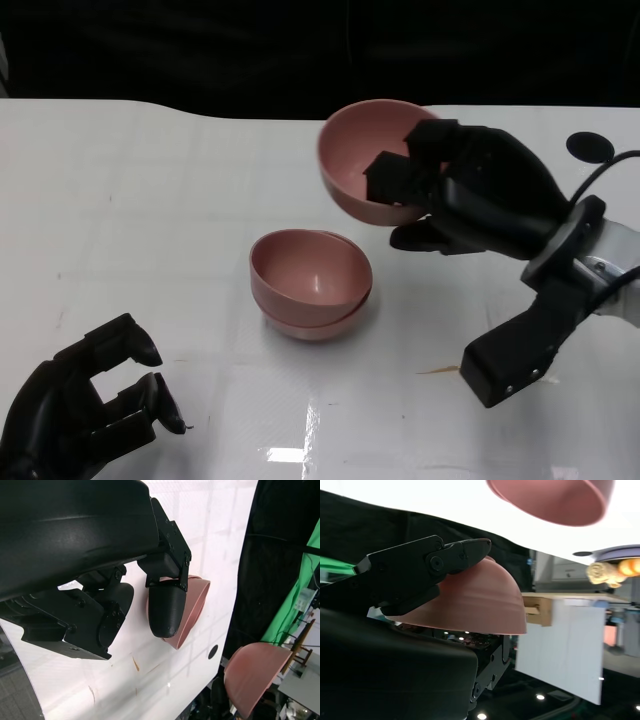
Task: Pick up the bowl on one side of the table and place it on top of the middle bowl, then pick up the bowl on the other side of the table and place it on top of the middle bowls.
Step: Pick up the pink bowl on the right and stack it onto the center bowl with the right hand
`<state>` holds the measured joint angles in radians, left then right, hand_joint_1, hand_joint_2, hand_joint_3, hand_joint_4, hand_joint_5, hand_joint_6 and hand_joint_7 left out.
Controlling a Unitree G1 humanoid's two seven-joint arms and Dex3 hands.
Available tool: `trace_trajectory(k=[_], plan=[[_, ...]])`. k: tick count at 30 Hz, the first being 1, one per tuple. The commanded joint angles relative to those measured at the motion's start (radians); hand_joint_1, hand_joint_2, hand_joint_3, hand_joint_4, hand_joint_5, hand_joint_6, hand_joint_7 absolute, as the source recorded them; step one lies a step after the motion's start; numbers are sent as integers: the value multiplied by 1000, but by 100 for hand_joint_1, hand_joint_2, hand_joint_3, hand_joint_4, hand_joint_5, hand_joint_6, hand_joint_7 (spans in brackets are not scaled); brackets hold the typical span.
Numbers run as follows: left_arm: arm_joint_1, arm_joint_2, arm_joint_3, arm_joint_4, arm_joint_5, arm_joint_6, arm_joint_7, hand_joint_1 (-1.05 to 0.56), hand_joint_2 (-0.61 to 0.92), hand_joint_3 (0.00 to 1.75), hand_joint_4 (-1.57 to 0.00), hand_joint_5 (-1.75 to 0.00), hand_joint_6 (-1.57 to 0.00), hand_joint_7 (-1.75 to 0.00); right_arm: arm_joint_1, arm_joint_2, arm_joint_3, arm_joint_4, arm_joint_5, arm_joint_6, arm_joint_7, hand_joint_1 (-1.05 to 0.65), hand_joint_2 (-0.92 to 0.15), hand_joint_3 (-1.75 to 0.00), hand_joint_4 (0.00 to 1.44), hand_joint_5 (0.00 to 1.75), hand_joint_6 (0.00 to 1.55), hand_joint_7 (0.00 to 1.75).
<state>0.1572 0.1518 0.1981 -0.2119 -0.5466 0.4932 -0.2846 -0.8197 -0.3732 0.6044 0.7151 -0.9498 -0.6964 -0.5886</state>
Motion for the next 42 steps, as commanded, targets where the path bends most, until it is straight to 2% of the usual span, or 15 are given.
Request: trace_trajectory(k=[1,3,5,9,13,17,19,20,28,30,32,37,40,42], plan=[[0,3,4,-1,6,-5,3,16,90,126,-86,-175,-67,-175,-35,28,2,-29,6,-6,39,-23,-84,-17,83,175,60,175],[1,3,2,-1,10,-10,1,15,90,125,-86,-175,-67,-175,-37,49,6,-23,-2,-2,34,-22,-84,-17,84,175,61,171],[4,1,-2,-3,16,-15,1,15,90,125,-86,-175,-67,-175,-42,82,19,-3,-22,9,11,-19,-83,-17,86,175,67,156],[10,-7,-2,-9,18,-16,4,13,89,125,-86,-175,-67,-175,-52,125,43,30,-50,23,-16,-20,-79,-16,88,175,63,173],[12,-17,3,-16,7,-5,9,12,89,126,-86,-175,-68,-175,-52,150,60,46,-59,30,-8,-21,-76,-15,88,175,63,175],[19,-23,1,-27,11,-7,14,11,84,130,-88,-175,-71,-175,-48,172,81,58,-63,47,6,-21,-76,-11,86,175,67,155],[23,-22,-1,-27,16,-19,3,11,84,131,-88,-175,-71,-175,-46,184,91,70,-67,55,-4,-20,-78,-9,87,175,63,169],[24,-22,-2,-26,19,-22,2,11,84,131,-88,-175,-71,-175,-47,189,96,75,-71,60,-10,-20,-79,-9,87,175,63,169],[25,-22,-4,-32,24,-23,11,12,84,131,-89,-175,-72,-175,-63,219,116,135,-77,72,-30,-23,-83,-5,87,175,75,134],[26,-21,-5,-38,24,-21,14,11,84,131,-90,-175,-73,-175,-67,224,120,153,-78,73,-31,-23,-84,-4,87,175,76,132],[27,-20,-7,-43,24,-22,12,12,84,131,-91,-175,-74,-175,-69,226,122,165,-77,74,-32,-22,-83,-3,86,175,72,145],[29,-20,-3,-48,21,-18,13,14,85,131,-91,-175,-74,-175,-81,230,137,214,-83,79,-54,-21,-82,-2,85,175,69,153],[27,-17,-2,-40,20,-24,4,15,86,131,-92,-175,-74,-175,-88,231,146,237,-84,81,-68,-20,-82,-1,85,175,63,166],[26,-17,0,-39,19,-22,5,16,87,131,-92,-175,-74,-175,-94,228,149,248,-80,75,-67,-20,-82,-1,84,175,61,166]])
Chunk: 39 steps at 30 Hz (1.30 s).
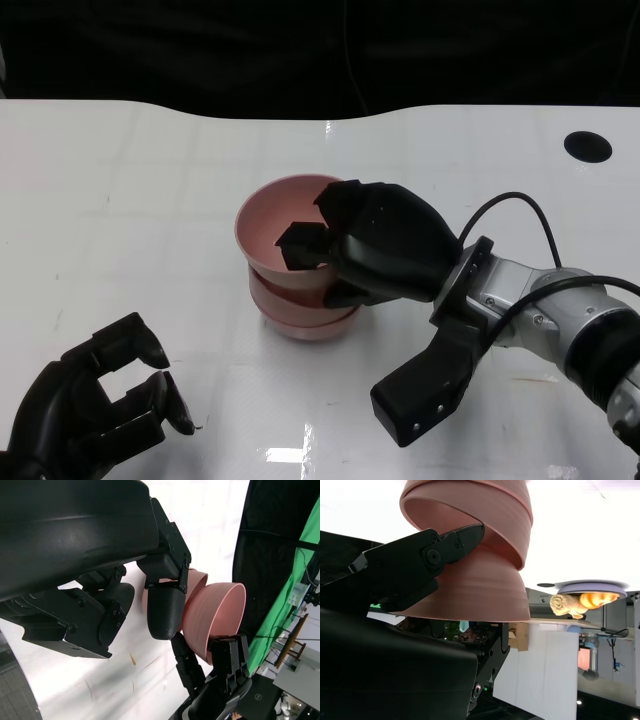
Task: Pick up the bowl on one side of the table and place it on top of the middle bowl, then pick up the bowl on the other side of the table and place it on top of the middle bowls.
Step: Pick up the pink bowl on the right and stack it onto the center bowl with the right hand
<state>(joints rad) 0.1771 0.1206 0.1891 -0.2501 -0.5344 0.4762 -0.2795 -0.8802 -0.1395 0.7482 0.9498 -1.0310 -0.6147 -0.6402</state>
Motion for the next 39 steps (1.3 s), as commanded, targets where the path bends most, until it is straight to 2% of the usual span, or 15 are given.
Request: trace_trajectory(k=[1,7,8,11,13,16,18,22,24,26,30,34,35,38,39], plan=[[6,14,9,-1,6,-4,0,16,87,130,-92,-175,-74,-175,-36,-6,6,17,2,-7,-16,-21,-82,-1,84,175,61,165],[4,13,12,-1,-1,4,2,16,88,129,-92,-175,-73,-175,-40,-5,11,38,2,0,-24,-19,-83,-1,83,175,57,173],[4,14,11,-2,1,6,5,16,88,129,-92,-175,-73,-175,-39,-4,12,40,1,1,-25,-19,-83,-1,83,175,58,170],[5,14,9,-11,2,19,14,16,88,129,-91,-175,-73,-175,-38,-2,17,48,0,-1,-33,-23,-85,-1,84,175,68,144],[5,13,10,-13,2,22,14,16,88,128,-91,-175,-73,-175,-39,-1,19,51,1,-2,-36,-24,-86,-1,84,175,70,139],[7,11,12,-7,3,14,7,16,88,128,-91,-175,-72,-175,-39,3,28,53,-5,1,-40,-26,-87,-2,84,175,70,142],[7,12,11,-6,5,8,3,16,89,128,-91,-175,-72,-175,-37,5,35,52,-6,2,-34,-27,-86,-1,83,175,74,126],[5,12,10,-8,8,10,7,17,89,127,-91,-175,-72,-175,-35,2,47,41,-4,8,-8,-27,-87,-1,82,175,70,136],[5,13,11,-9,7,13,8,17,89,127,-90,-175,-72,-175,-30,3,47,37,4,1,7,-25,-87,-1,83,175,73,130],[5,12,12,-8,5,10,7,17,89,127,-90,-175,-72,-175,-25,4,47,33,6,0,17,-24,-87,0,83,175,79,116],[6,15,8,-6,13,0,0,17,89,128,-90,-175,-72,-175,-20,6,51,30,3,2,23,-23,-85,0,85,175,82,116],[5,11,10,-14,8,21,17,17,88,128,-90,-175,-72,-175,-14,2,53,18,1,9,38,-31,-86,0,87,158,86,93],[5,10,11,-16,5,24,20,17,88,128,-91,-175,-72,-175,-12,1,53,16,0,8,37,-36,-89,-4,87,154,85,97],[6,10,11,-19,3,25,21,17,88,128,-91,-175,-73,-175,-7,-4,53,9,2,0,34,-39,-92,-7,87,152,83,101],[6,11,11,-21,3,26,21,17,88,129,-92,-175,-73,-175,-5,-8,53,4,2,-5,33,-48,-92,-22,86,143,80,99]])
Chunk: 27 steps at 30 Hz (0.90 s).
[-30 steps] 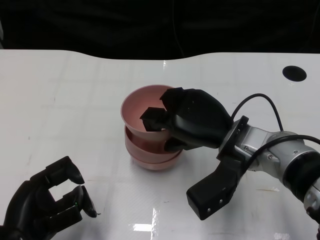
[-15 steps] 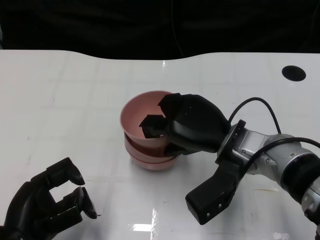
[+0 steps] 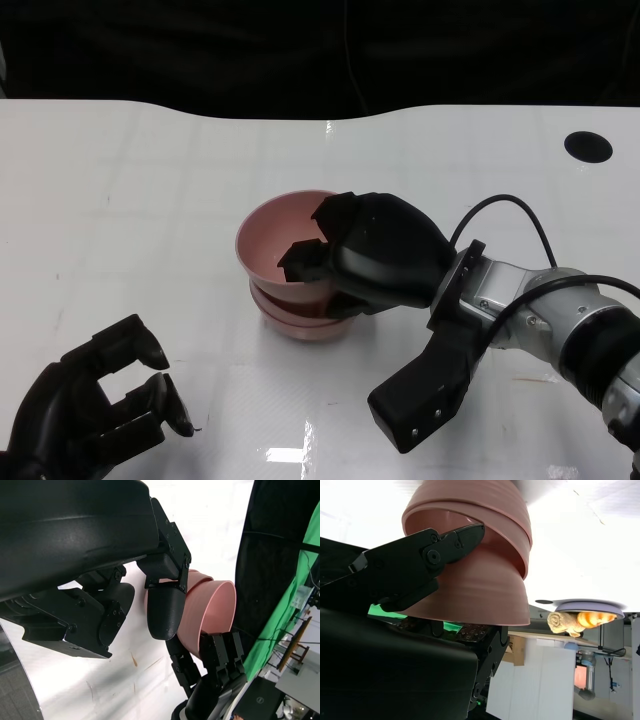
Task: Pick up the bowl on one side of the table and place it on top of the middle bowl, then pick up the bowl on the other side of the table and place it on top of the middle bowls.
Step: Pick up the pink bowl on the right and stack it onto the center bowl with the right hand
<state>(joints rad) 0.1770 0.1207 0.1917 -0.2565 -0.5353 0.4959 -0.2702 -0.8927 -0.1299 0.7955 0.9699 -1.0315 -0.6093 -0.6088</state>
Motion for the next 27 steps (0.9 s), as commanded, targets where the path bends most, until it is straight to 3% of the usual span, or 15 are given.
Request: trace_trajectory(k=[1,3,4,6,8,13,17,18,21,27], plan=[[7,11,7,-16,6,6,12,17,88,129,-92,-175,-73,-175,9,-21,7,-21,2,-15,2,-51,-92,-28,86,134,80,89],[8,13,7,-19,7,8,14,16,88,128,-92,-175,-73,-175,11,-28,7,-31,2,-17,13,-55,-92,-31,91,108,89,53],[8,13,7,-20,6,10,15,17,88,129,-92,-175,-73,-175,12,-31,7,-36,2,-17,21,-60,-92,-34,88,63,87,29],[8,16,6,-24,6,15,16,17,88,128,-91,-175,-73,-175,19,-35,2,-39,11,-28,20,-65,-92,-35,87,25,84,10],[8,18,7,-26,6,19,17,17,88,128,-91,-175,-72,-175,24,-41,-1,-48,16,-26,42,-70,-92,-39,81,13,78,3],[6,16,10,-28,5,27,22,17,88,128,-90,-175,-72,-175,40,-55,-10,-82,25,-11,106,-78,-92,-52,63,1,62,0],[6,16,11,-28,5,26,21,17,88,128,-90,-175,-72,-175,50,-63,-22,-104,39,-3,169,-79,-92,-54,59,0,59,0],[6,16,12,-29,4,27,21,17,89,129,-90,-175,-72,-175,53,-67,-26,-112,49,2,205,-85,-92,-62,36,0,42,0],[6,15,11,-32,8,29,28,18,89,129,-90,-175,-71,-175,65,-77,-30,-136,57,28,266,-92,-92,-71,8,0,25,0],[4,17,16,-32,-10,38,20,18,91,130,-90,-175,-71,-175,76,-87,-25,-158,46,75,289,-98,-92,-78,0,0,14,0]])
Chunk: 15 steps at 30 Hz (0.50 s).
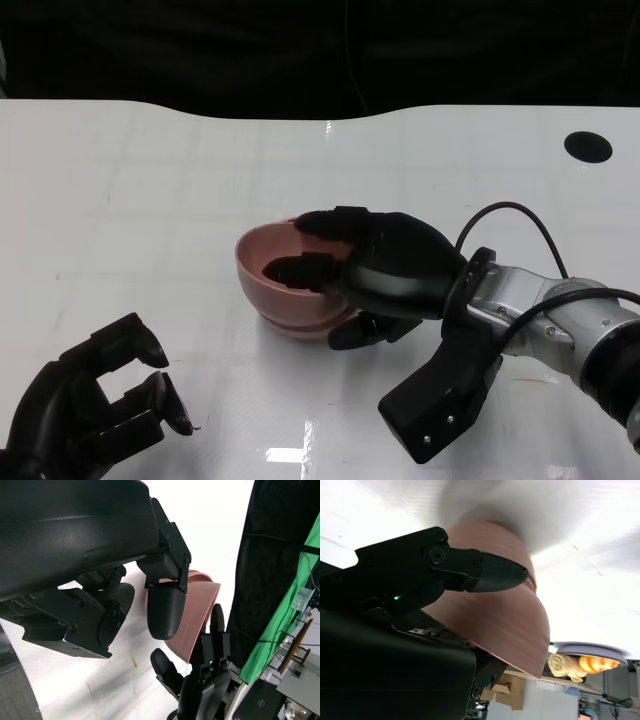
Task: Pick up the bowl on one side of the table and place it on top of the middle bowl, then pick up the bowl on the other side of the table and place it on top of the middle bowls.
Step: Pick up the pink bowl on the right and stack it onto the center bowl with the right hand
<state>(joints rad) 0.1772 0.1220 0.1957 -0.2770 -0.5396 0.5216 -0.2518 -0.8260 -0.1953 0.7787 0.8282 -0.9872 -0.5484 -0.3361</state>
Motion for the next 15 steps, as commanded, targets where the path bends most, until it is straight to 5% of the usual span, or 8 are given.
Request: trace_trajectory(k=[1,15], plan=[[4,15,13,-11,-8,13,3,18,91,130,-90,-175,-71,-175,10,-23,-6,-17,-2,25,23,-99,-92,-78,0,0,13,0],[6,13,10,-15,-7,13,7,18,92,131,-89,-175,-69,-175,21,-30,10,0,-29,102,32,-103,-92,-75,0,0,3,0]])
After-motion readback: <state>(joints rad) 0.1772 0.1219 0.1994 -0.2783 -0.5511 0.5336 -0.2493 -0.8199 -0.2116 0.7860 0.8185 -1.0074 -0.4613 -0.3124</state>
